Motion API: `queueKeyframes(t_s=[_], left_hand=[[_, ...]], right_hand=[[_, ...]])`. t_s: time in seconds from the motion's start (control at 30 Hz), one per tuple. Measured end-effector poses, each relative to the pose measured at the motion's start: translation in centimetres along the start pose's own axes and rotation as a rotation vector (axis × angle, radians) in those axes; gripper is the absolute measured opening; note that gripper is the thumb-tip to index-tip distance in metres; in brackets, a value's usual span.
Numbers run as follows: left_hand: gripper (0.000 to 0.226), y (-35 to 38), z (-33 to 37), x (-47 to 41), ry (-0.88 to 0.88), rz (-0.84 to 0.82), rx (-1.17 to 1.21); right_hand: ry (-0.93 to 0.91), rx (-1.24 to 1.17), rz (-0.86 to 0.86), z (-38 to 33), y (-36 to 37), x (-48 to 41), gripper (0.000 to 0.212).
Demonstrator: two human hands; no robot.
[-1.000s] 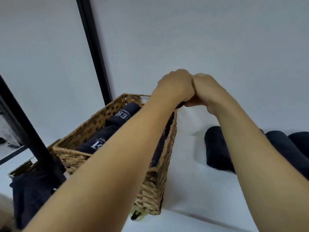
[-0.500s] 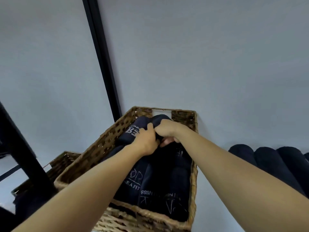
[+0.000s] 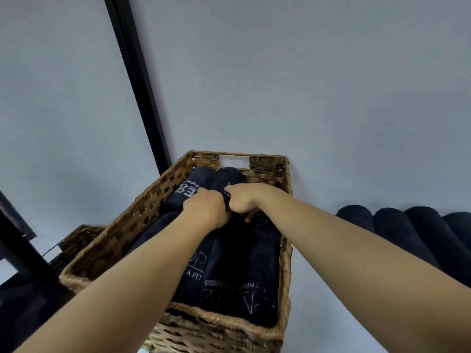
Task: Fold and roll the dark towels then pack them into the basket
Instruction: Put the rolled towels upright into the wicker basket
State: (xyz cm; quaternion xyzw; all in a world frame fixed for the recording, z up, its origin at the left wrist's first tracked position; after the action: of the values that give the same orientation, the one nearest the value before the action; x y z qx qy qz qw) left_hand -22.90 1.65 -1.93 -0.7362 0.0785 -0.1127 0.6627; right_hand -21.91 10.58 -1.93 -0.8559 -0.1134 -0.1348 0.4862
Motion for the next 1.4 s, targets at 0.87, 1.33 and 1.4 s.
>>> queueKeyframes(t_s=[0.87, 1.33, 1.4], left_hand=[[0.034, 5.7, 27.6, 5.6, 0.222, -0.364, 0.622], [0.02, -15.7, 17.7, 4.6, 0.313, 0.201, 0.478], [0.022, -16.3, 13.7, 4.4, 0.268, 0.204, 0.458]], right_hand=[[0.48, -0.367, 0.591, 24.8, -1.3, 14.5, 0.028], [-0.08, -0.801, 0.95, 10.0, -12.9, 16.9, 0.038], [-0.15, -0.74, 0.887, 6.3, -12.9, 15.6, 0.035]])
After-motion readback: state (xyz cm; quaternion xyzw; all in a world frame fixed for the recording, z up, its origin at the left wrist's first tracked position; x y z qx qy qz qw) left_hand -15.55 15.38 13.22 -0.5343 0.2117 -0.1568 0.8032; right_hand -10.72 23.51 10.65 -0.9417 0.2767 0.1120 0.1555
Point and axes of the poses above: each hand's wrist, its own x-axis away from the middle knuckle, its own y-axis out of the palm, z = x × y, the point moved 6 cm from there along -x, towards the middle knuckle, and after that the axes turned 5 degrees about -x, right-handed, at the moved point
